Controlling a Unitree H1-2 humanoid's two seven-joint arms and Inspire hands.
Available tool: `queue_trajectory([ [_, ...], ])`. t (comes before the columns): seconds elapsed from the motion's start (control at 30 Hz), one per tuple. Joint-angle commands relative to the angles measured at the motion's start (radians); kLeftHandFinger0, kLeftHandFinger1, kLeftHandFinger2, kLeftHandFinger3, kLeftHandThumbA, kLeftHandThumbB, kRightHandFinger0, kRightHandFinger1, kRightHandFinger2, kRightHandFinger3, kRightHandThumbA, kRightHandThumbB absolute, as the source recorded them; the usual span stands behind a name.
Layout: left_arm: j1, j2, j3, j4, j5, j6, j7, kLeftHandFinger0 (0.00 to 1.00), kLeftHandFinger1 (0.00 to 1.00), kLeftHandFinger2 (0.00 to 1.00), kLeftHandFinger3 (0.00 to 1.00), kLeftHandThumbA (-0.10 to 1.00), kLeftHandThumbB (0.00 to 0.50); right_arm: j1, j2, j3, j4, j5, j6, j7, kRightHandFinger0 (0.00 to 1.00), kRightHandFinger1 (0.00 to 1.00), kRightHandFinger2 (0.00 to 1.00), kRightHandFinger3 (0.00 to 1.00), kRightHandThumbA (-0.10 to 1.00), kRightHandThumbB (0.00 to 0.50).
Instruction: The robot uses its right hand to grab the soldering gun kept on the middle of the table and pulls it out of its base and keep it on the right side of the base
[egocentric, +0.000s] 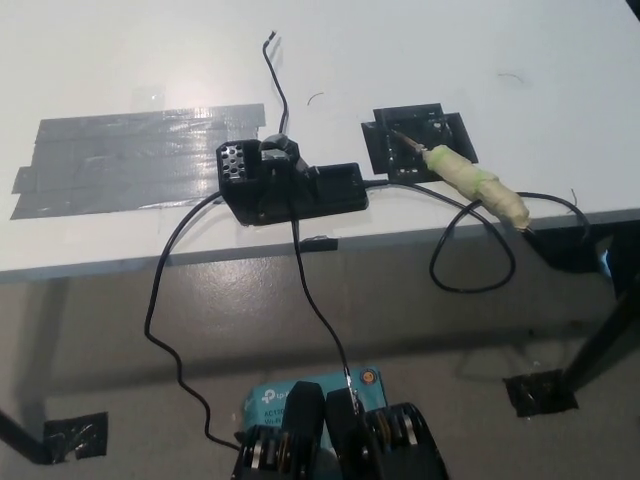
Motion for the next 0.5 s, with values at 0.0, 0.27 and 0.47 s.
queue_trajectory([
  [0.0, 0.020, 0.016, 0.028, -0.002, -0.001, 0.014, 0.001, 1.00, 1.00, 1.00, 1.00, 0.54, 0.176, 0.161, 0.180, -0.286, -0.037, 0.327, 0.033, -0.170, 1.00, 1.00, 1.00, 1.00, 0.46, 0.064],
  [0.27, 0.026, 0.027, 0.035, -0.019, 0.009, 0.014, 0.002, 1.00, 1.00, 1.00, 1.00, 0.54, 0.150, 0.232, 0.183, -0.227, 0.178, 0.347, -0.052, -0.121, 1.00, 1.00, 1.00, 1.00, 0.15, 0.033],
  [0.47, 0.037, 0.027, 0.049, -0.030, 0.005, 0.014, -0.003, 1.00, 1.00, 1.00, 1.00, 0.54, 0.152, 0.292, 0.032, -0.109, 0.208, 0.409, -0.076, 0.047, 1.00, 1.00, 1.00, 1.00, 0.29, 0.086],
])
